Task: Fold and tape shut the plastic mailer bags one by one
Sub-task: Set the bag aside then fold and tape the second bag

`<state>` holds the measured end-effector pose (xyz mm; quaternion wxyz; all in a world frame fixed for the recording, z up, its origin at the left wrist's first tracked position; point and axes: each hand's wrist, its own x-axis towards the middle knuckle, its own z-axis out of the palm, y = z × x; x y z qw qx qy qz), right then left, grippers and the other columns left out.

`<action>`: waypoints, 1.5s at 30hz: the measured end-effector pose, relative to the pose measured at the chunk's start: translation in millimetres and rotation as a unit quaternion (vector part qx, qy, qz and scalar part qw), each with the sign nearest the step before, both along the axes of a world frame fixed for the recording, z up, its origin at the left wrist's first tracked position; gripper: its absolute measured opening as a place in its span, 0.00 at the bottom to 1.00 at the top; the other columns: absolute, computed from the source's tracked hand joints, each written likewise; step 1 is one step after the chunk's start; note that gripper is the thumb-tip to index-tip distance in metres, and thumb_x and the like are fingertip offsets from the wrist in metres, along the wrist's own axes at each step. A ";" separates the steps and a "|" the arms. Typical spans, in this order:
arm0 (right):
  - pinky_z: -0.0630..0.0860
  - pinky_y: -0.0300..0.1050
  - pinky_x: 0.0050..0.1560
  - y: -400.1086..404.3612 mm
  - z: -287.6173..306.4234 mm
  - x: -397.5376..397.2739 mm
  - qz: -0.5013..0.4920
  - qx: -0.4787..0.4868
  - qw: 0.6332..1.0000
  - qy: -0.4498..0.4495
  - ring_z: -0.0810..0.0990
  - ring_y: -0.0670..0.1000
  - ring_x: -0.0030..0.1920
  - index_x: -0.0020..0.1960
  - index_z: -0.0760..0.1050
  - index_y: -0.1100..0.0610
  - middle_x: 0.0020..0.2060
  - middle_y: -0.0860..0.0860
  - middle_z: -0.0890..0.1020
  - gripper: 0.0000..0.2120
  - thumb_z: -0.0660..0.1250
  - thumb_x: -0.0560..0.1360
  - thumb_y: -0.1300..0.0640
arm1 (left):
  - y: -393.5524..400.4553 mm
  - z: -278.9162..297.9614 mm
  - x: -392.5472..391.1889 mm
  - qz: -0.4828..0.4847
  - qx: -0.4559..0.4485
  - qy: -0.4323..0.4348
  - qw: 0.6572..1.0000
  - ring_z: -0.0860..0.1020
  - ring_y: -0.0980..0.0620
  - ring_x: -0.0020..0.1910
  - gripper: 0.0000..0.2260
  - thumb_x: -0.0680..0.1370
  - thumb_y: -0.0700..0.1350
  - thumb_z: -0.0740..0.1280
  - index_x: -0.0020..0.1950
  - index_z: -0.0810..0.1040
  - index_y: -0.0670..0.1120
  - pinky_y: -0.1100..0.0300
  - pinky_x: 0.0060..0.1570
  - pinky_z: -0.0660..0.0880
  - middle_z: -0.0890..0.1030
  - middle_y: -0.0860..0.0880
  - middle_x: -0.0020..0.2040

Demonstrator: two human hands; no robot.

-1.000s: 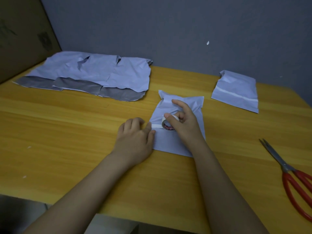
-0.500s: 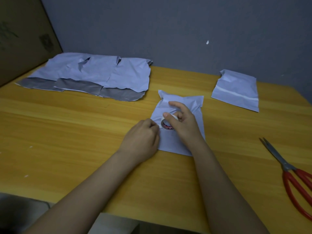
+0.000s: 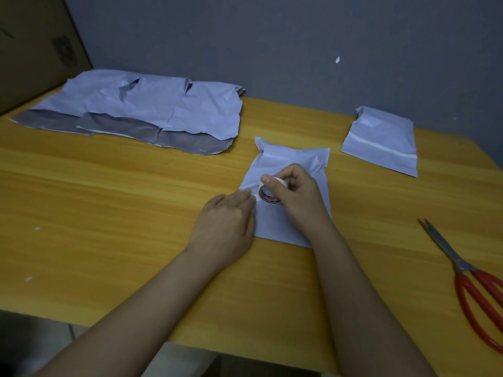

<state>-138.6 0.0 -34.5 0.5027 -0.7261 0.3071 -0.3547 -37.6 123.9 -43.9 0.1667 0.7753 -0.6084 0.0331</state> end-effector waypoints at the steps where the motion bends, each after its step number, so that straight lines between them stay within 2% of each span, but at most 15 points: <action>1: 0.70 0.40 0.36 0.3 0.1 0.3 -0.003 0.002 1.000 -0.001 0.73 0.49 0.36 0.39 0.71 0.58 0.38 0.65 0.76 0.13 0.72 0.73 0.53 | 0.2 -0.7 -1.8 0.009 0.005 0.003 1.000 0.80 0.48 0.57 0.22 0.77 0.49 0.51 0.56 0.80 0.42 0.50 0.57 0.74 0.81 0.44 0.58; 5: 0.67 0.34 0.33 3.7 0.4 1.5 -0.015 -0.009 1.000 -0.006 0.69 0.43 0.30 0.38 0.68 0.57 0.29 0.49 0.71 0.14 0.71 0.74 0.53 | 0.9 -2.5 -7.7 0.037 0.015 0.004 0.999 0.73 0.52 0.67 0.28 0.77 0.52 0.43 0.64 0.76 0.44 0.48 0.69 0.61 0.75 0.46 0.67; 9: 0.66 0.34 0.33 6.5 1.7 1.3 -0.019 -0.031 0.999 -0.008 0.68 0.43 0.30 0.39 0.68 0.59 0.29 0.48 0.69 0.14 0.70 0.75 0.54 | 1.4 0.3 -8.1 0.041 0.031 0.007 0.999 0.64 0.56 0.72 0.27 0.77 0.52 0.43 0.71 0.69 0.47 0.50 0.72 0.51 0.67 0.50 0.73; 14: 0.66 0.35 0.32 6.6 0.7 1.4 -0.028 -0.045 0.998 -0.016 0.67 0.42 0.29 0.38 0.68 0.60 0.28 0.46 0.69 0.13 0.69 0.76 0.56 | 2.4 -1.2 -7.5 0.050 0.002 0.015 0.999 0.69 0.55 0.70 0.31 0.75 0.54 0.40 0.67 0.73 0.46 0.49 0.69 0.60 0.72 0.48 0.70; 18: 0.66 0.35 0.33 8.1 -0.2 0.3 -0.038 -0.056 0.997 -0.021 0.68 0.43 0.30 0.40 0.69 0.64 0.29 0.48 0.70 0.14 0.69 0.76 0.56 | 2.3 -0.4 -8.0 0.045 0.032 0.023 0.998 0.62 0.58 0.73 0.25 0.79 0.52 0.44 0.71 0.68 0.48 0.51 0.72 0.52 0.65 0.51 0.74; 20: 0.67 0.34 0.33 8.3 1.4 0.3 -0.043 -0.059 0.997 -0.023 0.69 0.43 0.30 0.41 0.70 0.63 0.29 0.48 0.71 0.11 0.69 0.76 0.58 | 2.5 -0.5 -8.1 0.050 0.026 0.023 0.998 0.62 0.58 0.73 0.26 0.78 0.52 0.43 0.71 0.68 0.48 0.51 0.72 0.52 0.66 0.51 0.74; 23: 0.66 0.33 0.33 7.1 2.2 0.6 -0.048 -0.064 0.996 -0.027 0.68 0.42 0.27 0.50 0.72 0.59 0.25 0.44 0.70 0.06 0.68 0.76 0.60 | 2.8 0.5 -8.5 0.052 0.017 0.016 0.998 0.65 0.57 0.72 0.31 0.75 0.54 0.39 0.70 0.70 0.48 0.50 0.71 0.55 0.68 0.51 0.72; 26: 0.66 0.32 0.32 7.3 2.9 0.2 -0.043 -0.067 0.997 -0.024 0.68 0.42 0.25 0.61 0.70 0.57 0.22 0.42 0.69 0.15 0.67 0.76 0.62 | 2.2 2.0 -9.5 0.054 0.030 0.020 0.998 0.63 0.58 0.72 0.27 0.77 0.53 0.42 0.70 0.69 0.48 0.50 0.72 0.53 0.67 0.51 0.73; 29: 0.68 0.33 0.32 7.6 3.7 -0.2 -0.046 -0.061 0.997 -0.023 0.68 0.42 0.26 0.66 0.68 0.54 0.22 0.42 0.69 0.19 0.67 0.76 0.62 | 3.1 2.3 -10.2 0.056 0.022 0.017 0.998 0.65 0.58 0.72 0.28 0.76 0.53 0.41 0.69 0.70 0.48 0.48 0.71 0.54 0.68 0.51 0.72; 32: 0.68 0.33 0.30 6.7 5.6 -1.0 -0.041 -0.053 0.998 -0.021 0.68 0.42 0.25 0.67 0.67 0.53 0.22 0.42 0.69 0.21 0.66 0.76 0.62 | 3.0 2.2 -10.1 0.055 0.026 0.024 0.998 0.65 0.57 0.71 0.26 0.77 0.52 0.45 0.69 0.71 0.48 0.48 0.71 0.53 0.68 0.50 0.72; 36: 0.67 0.32 0.31 6.9 7.5 -0.8 -0.034 -0.054 0.998 -0.018 0.68 0.41 0.26 0.66 0.68 0.53 0.22 0.42 0.69 0.19 0.66 0.77 0.61 | 2.8 4.4 -11.3 0.055 0.036 0.018 0.998 0.61 0.59 0.73 0.26 0.77 0.52 0.43 0.71 0.68 0.49 0.49 0.72 0.50 0.65 0.52 0.74; 40: 0.65 0.31 0.31 5.5 9.6 -2.3 -0.021 -0.069 0.997 0.001 0.68 0.41 0.26 0.64 0.70 0.54 0.22 0.41 0.69 0.14 0.62 0.79 0.57 | 3.3 4.7 -11.6 0.056 0.043 0.020 0.997 0.60 0.59 0.74 0.27 0.76 0.53 0.42 0.72 0.66 0.49 0.50 0.72 0.49 0.63 0.52 0.75; 43: 0.64 0.32 0.29 1.5 12.8 -5.7 -0.028 -0.030 0.999 -0.022 0.65 0.41 0.25 0.65 0.70 0.55 0.23 0.42 0.67 0.14 0.57 0.81 0.64 | 3.2 5.2 -11.0 0.056 0.055 0.021 0.997 0.57 0.60 0.74 0.24 0.79 0.53 0.44 0.73 0.63 0.50 0.51 0.73 0.47 0.61 0.53 0.76; 45: 0.66 0.32 0.30 0.9 15.7 -6.1 -0.029 -0.021 0.999 -0.038 0.66 0.42 0.27 0.64 0.70 0.54 0.25 0.46 0.67 0.16 0.58 0.80 0.66 | 3.8 4.9 -10.8 0.056 0.060 0.023 0.996 0.56 0.61 0.75 0.23 0.80 0.53 0.44 0.73 0.62 0.51 0.51 0.73 0.47 0.59 0.54 0.76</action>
